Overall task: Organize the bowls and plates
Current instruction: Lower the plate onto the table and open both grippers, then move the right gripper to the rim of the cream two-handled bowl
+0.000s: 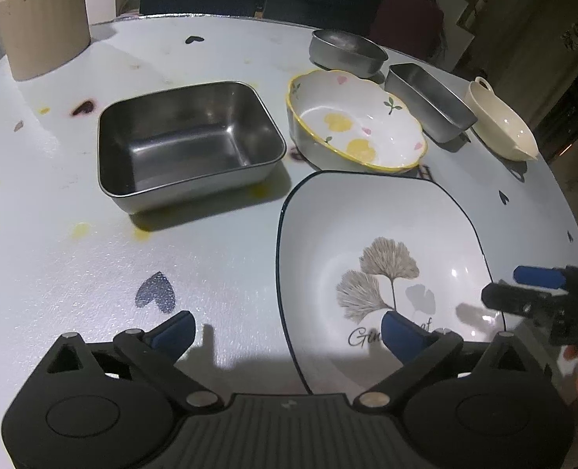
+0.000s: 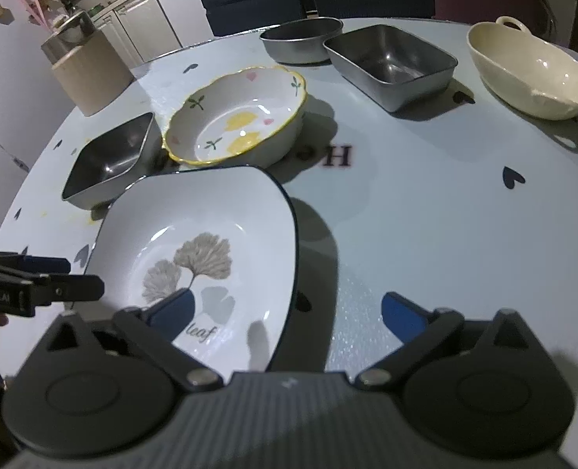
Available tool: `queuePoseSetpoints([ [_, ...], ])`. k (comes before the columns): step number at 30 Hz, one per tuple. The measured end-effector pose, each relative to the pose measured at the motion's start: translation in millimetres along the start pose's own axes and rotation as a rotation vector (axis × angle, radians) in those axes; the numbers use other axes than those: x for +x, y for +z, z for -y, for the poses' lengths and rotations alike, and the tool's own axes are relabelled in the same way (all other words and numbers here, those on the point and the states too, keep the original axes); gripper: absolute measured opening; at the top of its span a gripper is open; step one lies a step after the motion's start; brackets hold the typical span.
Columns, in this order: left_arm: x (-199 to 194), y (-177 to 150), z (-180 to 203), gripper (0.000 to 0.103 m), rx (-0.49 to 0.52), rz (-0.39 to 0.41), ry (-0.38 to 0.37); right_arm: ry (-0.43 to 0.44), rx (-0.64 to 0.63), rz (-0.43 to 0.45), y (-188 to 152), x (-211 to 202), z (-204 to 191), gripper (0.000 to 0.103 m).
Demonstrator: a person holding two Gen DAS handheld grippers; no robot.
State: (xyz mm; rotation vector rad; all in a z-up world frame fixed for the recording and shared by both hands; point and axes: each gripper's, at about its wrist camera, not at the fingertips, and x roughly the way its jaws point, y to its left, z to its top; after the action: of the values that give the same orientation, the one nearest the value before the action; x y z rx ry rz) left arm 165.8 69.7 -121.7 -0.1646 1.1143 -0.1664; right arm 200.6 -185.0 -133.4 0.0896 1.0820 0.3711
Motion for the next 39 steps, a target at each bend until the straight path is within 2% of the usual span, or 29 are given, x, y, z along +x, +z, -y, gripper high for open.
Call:
queuePoseSetpoints([
  [11, -26.6, -1.2, 11.5, 0.102, 0.018, 0.077, 0.009, 0.006, -0.004, 0.050, -7.0, -21.7, 6.4, 0.103],
  [21, -43.1, 21.3, 53.9, 0.102, 0.063, 0.172, -0.035, 0.005, 0.029, 0.145, -1.8, -53.7, 16.9, 0.103],
  [31, -34.4, 47.8, 106.2, 0.103, 0.114, 0.225, -0.100, -0.074, 0.217, 0.313, 11.5, -91.4, 66.0, 0.103],
  [39, -20.5, 66.3, 129.5, 0.103, 0.085, 0.260, -0.130, -0.086, 0.425, 0.424, 25.1, -103.2, 112.2, 0.103],
])
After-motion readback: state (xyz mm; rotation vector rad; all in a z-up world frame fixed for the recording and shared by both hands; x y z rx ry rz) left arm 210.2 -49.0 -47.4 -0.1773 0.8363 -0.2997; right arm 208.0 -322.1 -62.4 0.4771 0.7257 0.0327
